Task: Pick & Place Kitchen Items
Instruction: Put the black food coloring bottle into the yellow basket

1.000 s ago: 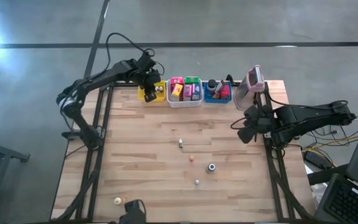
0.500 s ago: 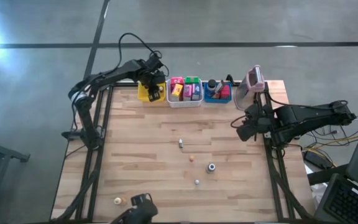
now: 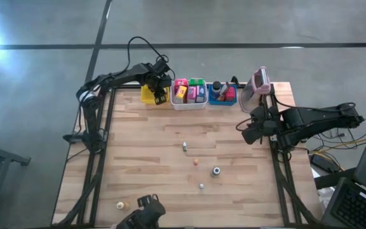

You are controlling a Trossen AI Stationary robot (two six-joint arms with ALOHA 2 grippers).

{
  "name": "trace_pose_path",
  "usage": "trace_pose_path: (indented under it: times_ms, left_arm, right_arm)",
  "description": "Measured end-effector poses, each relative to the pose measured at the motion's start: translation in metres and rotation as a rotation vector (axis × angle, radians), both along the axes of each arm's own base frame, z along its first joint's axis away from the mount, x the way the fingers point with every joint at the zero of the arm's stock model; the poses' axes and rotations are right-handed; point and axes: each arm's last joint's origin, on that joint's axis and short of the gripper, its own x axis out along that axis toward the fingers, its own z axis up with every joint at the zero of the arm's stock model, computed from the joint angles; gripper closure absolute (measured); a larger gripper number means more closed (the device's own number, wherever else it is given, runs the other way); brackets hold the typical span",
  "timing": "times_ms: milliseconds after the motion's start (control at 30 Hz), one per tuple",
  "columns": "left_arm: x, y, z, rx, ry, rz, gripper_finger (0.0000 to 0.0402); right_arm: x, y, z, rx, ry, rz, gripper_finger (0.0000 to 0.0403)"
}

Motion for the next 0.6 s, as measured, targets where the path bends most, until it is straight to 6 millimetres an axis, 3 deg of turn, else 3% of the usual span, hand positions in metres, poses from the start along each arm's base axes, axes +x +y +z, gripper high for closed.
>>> trace_pose_path:
  times_ms: [367,600]
  left_arm:
    - [0.005,0.005,-0.022,-0.035,0.040,0.003,0.0323]
    - [0.006,0.005,-0.024,-0.038,0.043,0.003,0.0323]
  right_arm:
    - [0.000,0.000,0.000,0.000,0.002,0.000,0.0236]
    - [0.000,0.000,0.000,0.000,0.003,0.000,0.0218]
